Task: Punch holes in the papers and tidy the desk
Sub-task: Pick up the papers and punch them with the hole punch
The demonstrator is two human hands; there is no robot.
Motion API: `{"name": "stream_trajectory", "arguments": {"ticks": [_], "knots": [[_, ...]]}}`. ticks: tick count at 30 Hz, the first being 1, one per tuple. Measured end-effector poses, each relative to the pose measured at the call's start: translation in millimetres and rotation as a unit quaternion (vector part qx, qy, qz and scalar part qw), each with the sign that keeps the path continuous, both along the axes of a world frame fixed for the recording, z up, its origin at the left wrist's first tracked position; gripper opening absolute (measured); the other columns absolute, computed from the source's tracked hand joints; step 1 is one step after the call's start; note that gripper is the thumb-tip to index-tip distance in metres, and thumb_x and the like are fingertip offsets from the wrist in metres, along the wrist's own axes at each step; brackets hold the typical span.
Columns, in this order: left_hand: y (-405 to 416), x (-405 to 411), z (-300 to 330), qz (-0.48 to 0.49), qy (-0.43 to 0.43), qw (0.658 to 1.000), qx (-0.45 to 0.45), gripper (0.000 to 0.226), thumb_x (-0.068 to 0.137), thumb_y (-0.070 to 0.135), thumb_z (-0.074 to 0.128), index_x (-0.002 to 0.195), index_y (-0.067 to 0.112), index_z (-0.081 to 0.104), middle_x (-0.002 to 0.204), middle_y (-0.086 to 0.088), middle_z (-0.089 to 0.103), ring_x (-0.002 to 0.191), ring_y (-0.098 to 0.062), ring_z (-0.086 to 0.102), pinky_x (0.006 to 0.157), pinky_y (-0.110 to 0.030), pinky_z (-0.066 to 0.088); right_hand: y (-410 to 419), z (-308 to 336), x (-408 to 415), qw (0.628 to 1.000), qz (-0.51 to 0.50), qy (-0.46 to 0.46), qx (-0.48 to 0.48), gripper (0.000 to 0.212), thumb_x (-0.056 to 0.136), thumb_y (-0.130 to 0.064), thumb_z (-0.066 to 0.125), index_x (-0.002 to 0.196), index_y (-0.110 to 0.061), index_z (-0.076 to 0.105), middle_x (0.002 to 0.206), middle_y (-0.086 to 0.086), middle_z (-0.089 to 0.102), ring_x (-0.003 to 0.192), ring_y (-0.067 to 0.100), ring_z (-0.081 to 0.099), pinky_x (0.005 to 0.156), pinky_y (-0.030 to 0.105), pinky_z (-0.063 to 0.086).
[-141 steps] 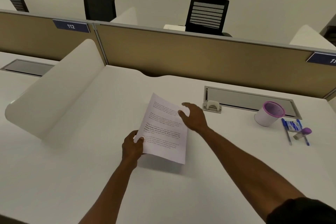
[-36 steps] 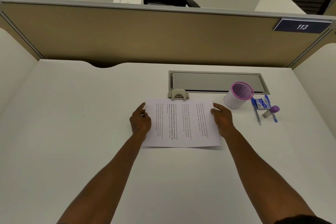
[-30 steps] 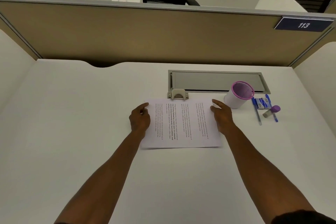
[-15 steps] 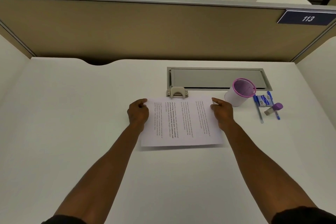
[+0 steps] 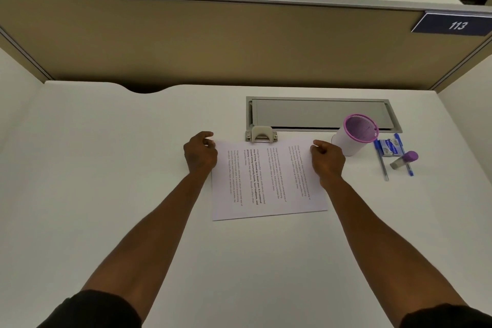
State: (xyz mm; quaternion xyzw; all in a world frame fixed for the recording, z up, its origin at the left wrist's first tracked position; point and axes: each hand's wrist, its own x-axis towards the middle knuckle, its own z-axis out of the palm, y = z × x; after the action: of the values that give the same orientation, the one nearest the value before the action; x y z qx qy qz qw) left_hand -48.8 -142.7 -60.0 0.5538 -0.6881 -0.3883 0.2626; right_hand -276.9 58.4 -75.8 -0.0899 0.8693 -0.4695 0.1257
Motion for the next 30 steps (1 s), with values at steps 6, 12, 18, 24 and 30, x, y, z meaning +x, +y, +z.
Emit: {"name": "stream_trajectory", "arguments": {"ticks": [6, 12, 18, 24, 30], "knots": [[-4.2, -1.3, -0.2, -0.046, -0.034, 0.998, -0.034, 0.030, 0.086, -0.004, 0.060, 0.109, 0.010, 0.073, 0.095, -0.010, 0.073, 0.081, -0.018, 0.065, 0.078, -0.019, 0.043, -9.8, 4.6, -9.1, 0.997, 0.005, 0.063, 0.038, 0.025, 0.089, -0.009, 0.063, 0.112, -0.013, 0.072, 0.110, 0.010, 0.073, 0.099, 0.027, 0.068, 0.099, 0.032, 0.047], [-10.5, -4.8, -2.1, -0.048, -0.039, 0.997, -0.055, 0.025, 0.089, 0.000, 0.059, 0.105, 0.009, 0.075, 0.100, -0.012, 0.073, 0.090, -0.024, 0.070, 0.082, -0.018, 0.044, -14.4, 3.0, -15.3, 0.994, 0.047, 0.076, 0.067, 0.030, 0.089, -0.006, 0.057, 0.112, -0.015, 0.073, 0.114, 0.007, 0.072, 0.104, 0.022, 0.067, 0.095, 0.020, 0.042], [-18.2, -10.9, -1.4, -0.025, -0.044, 0.998, -0.030, 0.026, 0.088, 0.002, 0.058, 0.109, 0.007, 0.073, 0.102, -0.012, 0.074, 0.093, -0.022, 0.070, 0.084, -0.015, 0.042, -17.5, 4.2, -22.7, 0.995, 0.047, 0.060, 0.071, 0.033, 0.086, -0.005, 0.056, 0.112, -0.016, 0.073, 0.115, 0.005, 0.072, 0.105, 0.021, 0.067, 0.101, 0.029, 0.048], [-19.0, -14.2, 1.5, -0.028, -0.063, 0.996, -0.060, 0.028, 0.091, 0.005, 0.056, 0.115, 0.009, 0.071, 0.102, -0.012, 0.075, 0.094, -0.025, 0.069, 0.084, -0.018, 0.045, -19.7, 4.8, -27.3, 0.994, 0.052, 0.058, 0.076, 0.031, 0.086, -0.006, 0.058, 0.112, -0.015, 0.073, 0.115, 0.004, 0.072, 0.106, 0.020, 0.067, 0.101, 0.028, 0.047], [-13.0, -6.0, -9.4, -0.128, -0.114, 0.978, -0.118, 0.036, 0.096, 0.018, 0.059, 0.131, 0.010, 0.061, 0.133, -0.011, 0.063, 0.127, -0.028, 0.056, 0.113, -0.040, 0.039, -13.8, 2.5, -18.0, 0.958, 0.143, 0.195, 0.156, 0.041, 0.091, -0.025, 0.060, 0.130, -0.012, 0.060, 0.124, 0.012, 0.066, 0.116, 0.029, 0.060, 0.103, 0.040, 0.045]]}}
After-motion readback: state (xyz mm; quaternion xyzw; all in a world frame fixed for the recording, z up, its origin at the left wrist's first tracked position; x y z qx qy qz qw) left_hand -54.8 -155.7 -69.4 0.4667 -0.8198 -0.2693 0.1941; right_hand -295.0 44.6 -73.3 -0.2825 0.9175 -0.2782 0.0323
